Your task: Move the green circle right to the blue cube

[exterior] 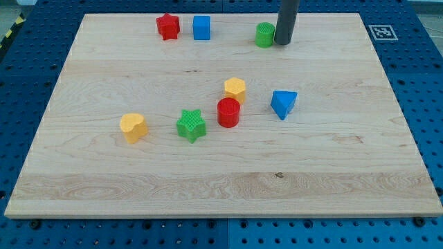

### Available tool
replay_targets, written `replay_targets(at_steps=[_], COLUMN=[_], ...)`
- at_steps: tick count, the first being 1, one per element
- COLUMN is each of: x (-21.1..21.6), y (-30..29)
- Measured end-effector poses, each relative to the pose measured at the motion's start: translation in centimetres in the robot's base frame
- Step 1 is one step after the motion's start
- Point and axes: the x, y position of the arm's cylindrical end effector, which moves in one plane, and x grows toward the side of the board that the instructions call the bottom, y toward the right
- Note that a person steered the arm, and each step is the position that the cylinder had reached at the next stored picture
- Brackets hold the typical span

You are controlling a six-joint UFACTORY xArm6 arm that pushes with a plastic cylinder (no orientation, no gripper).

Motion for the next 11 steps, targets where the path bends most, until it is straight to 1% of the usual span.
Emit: replay_targets(at_steps=[4, 5, 7, 9, 10, 11], x=[-1.1, -1.8, -1.9, -3.0, -2.8, -1.3], y=[-0.7, -2.3, -5.4, -6.4, -6.2, -6.1])
